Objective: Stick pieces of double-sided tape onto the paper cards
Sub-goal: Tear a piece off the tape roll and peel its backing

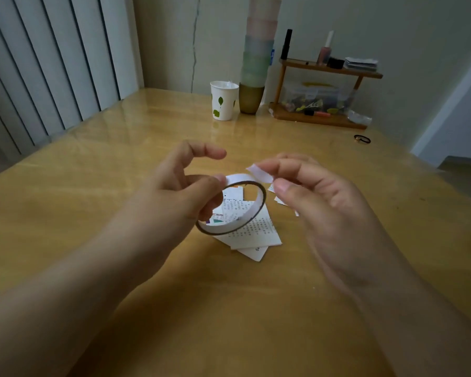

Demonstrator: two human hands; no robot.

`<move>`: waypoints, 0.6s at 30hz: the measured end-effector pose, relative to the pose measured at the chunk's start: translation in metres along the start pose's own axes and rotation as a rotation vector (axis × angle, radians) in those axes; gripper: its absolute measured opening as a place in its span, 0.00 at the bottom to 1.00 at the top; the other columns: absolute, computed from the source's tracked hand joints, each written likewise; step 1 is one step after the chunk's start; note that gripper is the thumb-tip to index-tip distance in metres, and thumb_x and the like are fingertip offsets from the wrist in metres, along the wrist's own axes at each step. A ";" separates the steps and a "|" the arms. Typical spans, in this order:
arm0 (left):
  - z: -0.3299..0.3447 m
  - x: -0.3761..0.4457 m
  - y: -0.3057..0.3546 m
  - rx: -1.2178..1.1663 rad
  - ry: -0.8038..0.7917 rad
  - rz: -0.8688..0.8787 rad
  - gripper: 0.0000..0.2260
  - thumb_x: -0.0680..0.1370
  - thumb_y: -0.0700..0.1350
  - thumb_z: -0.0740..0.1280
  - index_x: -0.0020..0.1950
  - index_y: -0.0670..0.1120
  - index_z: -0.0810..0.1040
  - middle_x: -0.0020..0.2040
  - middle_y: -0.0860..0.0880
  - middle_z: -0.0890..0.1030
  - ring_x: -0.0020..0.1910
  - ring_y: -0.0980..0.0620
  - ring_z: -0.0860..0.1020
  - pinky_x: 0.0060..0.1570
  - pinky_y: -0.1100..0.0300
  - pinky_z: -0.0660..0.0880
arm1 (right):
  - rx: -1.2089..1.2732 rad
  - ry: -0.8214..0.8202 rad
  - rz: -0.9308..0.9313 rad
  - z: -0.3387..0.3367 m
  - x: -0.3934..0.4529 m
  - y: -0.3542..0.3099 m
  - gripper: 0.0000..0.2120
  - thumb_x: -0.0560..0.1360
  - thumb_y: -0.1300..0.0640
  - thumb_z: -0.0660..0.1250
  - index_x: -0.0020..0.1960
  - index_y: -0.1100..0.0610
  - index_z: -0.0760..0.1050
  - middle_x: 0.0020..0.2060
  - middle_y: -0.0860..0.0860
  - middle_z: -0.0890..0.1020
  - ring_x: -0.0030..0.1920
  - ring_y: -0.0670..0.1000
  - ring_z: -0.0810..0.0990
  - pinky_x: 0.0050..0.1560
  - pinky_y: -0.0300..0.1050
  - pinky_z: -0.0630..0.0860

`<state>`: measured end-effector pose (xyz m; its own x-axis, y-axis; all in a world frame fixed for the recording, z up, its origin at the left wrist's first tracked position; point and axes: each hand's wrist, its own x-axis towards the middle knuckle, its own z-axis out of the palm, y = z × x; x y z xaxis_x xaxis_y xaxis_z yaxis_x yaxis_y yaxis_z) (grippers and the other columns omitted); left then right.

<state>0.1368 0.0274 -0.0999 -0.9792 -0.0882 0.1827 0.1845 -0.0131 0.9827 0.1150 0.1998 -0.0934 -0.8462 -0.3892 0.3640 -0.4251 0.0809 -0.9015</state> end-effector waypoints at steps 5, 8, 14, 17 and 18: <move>-0.001 -0.003 0.004 -0.065 -0.132 -0.010 0.08 0.69 0.42 0.70 0.47 0.47 0.84 0.25 0.54 0.66 0.25 0.57 0.63 0.31 0.66 0.61 | 0.346 -0.025 0.155 -0.001 0.003 -0.002 0.15 0.68 0.58 0.61 0.46 0.51 0.85 0.47 0.44 0.80 0.42 0.41 0.74 0.52 0.41 0.67; -0.001 -0.006 0.006 -0.115 -0.249 -0.035 0.13 0.71 0.43 0.65 0.52 0.49 0.84 0.25 0.54 0.62 0.24 0.58 0.61 0.36 0.60 0.55 | 0.367 -0.057 0.196 0.000 0.002 -0.001 0.16 0.68 0.57 0.60 0.47 0.52 0.84 0.41 0.40 0.80 0.45 0.45 0.74 0.56 0.48 0.64; -0.001 -0.005 0.007 -0.239 -0.332 -0.080 0.15 0.72 0.44 0.62 0.54 0.48 0.83 0.22 0.55 0.59 0.22 0.59 0.57 0.38 0.54 0.53 | 0.291 -0.079 0.190 0.000 0.000 -0.002 0.16 0.69 0.56 0.60 0.50 0.48 0.84 0.49 0.47 0.77 0.52 0.50 0.74 0.59 0.52 0.67; -0.003 -0.004 0.005 -0.296 -0.359 -0.114 0.16 0.72 0.44 0.62 0.57 0.46 0.82 0.21 0.56 0.59 0.21 0.59 0.56 0.37 0.55 0.53 | 0.118 -0.061 0.092 0.000 -0.001 -0.002 0.18 0.70 0.56 0.59 0.50 0.42 0.83 0.53 0.46 0.75 0.54 0.45 0.74 0.62 0.46 0.69; -0.003 -0.003 0.004 -0.313 -0.367 -0.123 0.16 0.73 0.44 0.62 0.57 0.45 0.82 0.21 0.56 0.59 0.21 0.59 0.56 0.36 0.56 0.54 | 0.061 -0.053 0.052 0.000 -0.001 -0.003 0.18 0.70 0.56 0.58 0.51 0.41 0.82 0.51 0.45 0.73 0.52 0.42 0.74 0.58 0.40 0.71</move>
<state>0.1410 0.0248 -0.0963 -0.9499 0.2889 0.1197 0.0273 -0.3049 0.9520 0.1173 0.1998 -0.0911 -0.8477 -0.4344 0.3045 -0.3588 0.0469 -0.9322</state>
